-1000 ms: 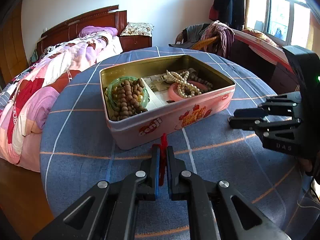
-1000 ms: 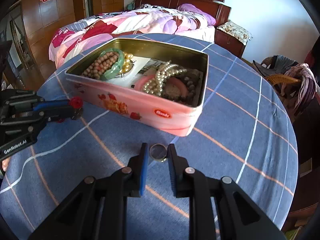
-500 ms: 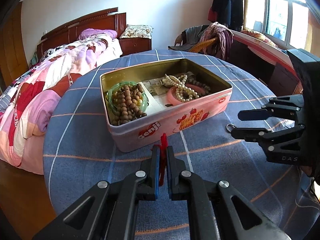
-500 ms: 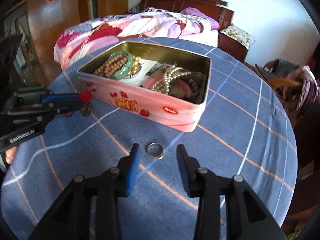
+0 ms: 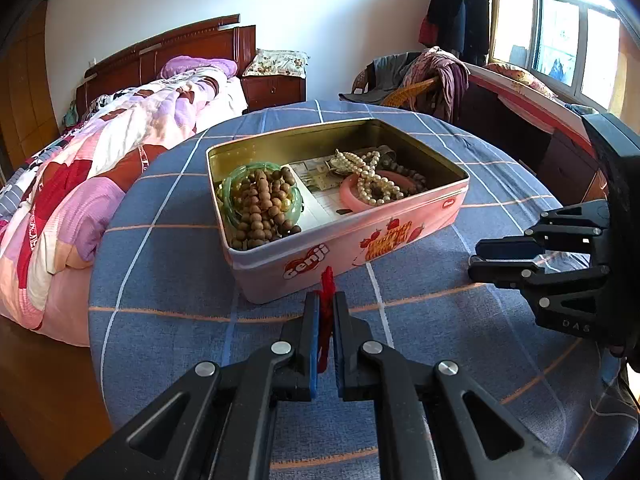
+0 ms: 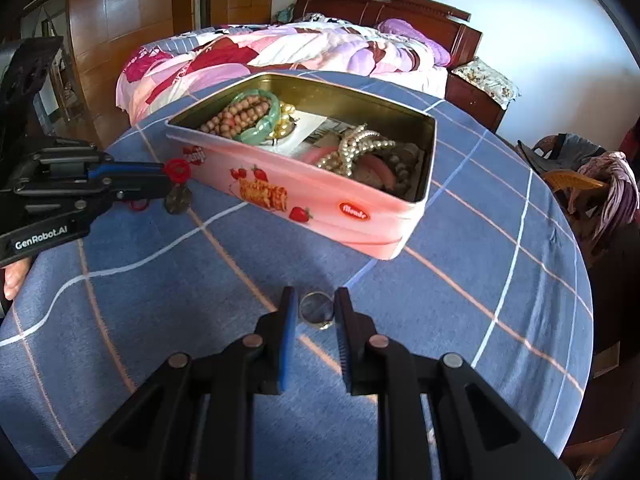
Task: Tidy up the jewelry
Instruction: 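Carry the red cord and silver ring up over the pink tin, then lower the red cord and silver ring into the tin and open both tools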
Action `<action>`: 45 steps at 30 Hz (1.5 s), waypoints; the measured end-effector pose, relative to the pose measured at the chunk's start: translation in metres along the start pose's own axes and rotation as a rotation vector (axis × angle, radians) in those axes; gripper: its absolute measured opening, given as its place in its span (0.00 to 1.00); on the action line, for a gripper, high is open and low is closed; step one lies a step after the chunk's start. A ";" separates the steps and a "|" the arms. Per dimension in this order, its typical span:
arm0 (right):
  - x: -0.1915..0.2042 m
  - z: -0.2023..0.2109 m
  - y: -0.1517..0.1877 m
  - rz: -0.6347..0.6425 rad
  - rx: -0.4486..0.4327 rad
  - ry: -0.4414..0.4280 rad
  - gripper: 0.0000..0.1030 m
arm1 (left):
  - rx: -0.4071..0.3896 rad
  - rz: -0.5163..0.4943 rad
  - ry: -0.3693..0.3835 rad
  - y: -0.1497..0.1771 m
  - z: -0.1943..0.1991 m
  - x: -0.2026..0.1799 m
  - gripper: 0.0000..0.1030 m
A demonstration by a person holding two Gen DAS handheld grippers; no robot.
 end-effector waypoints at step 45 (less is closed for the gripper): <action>-0.022 -0.009 -0.100 -0.040 -0.171 0.082 0.20 | -0.161 -0.148 -0.109 -0.114 -0.014 0.010 0.05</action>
Point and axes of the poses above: each gripper's, at about its wrist camera, not at the fingertips, and z roughly against the way its jaws point, x to its left, y to its underside, the point moved 5 cm from there along -z, roughly the way its jaws point, and after that the axes turned 11 degrees about -x, right-handed, at the moved point
